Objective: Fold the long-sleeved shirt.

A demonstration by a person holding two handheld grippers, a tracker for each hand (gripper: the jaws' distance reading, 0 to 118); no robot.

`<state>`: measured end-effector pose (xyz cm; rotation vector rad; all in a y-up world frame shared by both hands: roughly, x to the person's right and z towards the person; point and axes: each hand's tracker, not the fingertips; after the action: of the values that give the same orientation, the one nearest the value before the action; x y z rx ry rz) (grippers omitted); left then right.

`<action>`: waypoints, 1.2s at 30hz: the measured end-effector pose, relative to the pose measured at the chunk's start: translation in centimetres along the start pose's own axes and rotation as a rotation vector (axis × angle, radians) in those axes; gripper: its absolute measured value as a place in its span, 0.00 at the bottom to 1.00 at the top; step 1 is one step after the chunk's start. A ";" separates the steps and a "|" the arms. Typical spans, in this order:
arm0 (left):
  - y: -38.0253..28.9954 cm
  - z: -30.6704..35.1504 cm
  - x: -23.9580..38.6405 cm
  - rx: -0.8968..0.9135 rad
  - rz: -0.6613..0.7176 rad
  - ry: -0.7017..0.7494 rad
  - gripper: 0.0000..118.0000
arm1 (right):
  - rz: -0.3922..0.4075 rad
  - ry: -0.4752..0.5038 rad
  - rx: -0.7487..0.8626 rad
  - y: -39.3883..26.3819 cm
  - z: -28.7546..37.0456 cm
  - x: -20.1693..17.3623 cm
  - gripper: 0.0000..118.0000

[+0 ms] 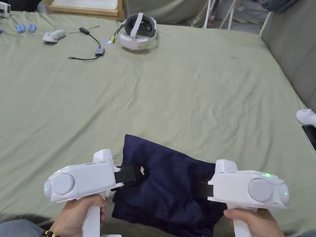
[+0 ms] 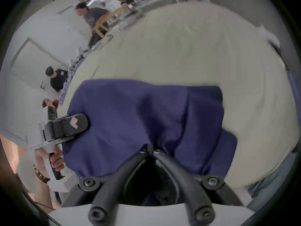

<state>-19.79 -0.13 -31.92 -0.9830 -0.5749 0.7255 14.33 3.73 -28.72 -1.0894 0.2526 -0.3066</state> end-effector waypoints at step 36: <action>13.4 30.5 -12.0 0.530 -0.320 0.435 0.06 | 0.604 0.200 0.402 11.9 -7.9 -35.0 0.00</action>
<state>-53.19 11.71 -31.56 -0.5096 -0.1340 0.3301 -19.54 15.09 -41.05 -0.5463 0.6518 0.0790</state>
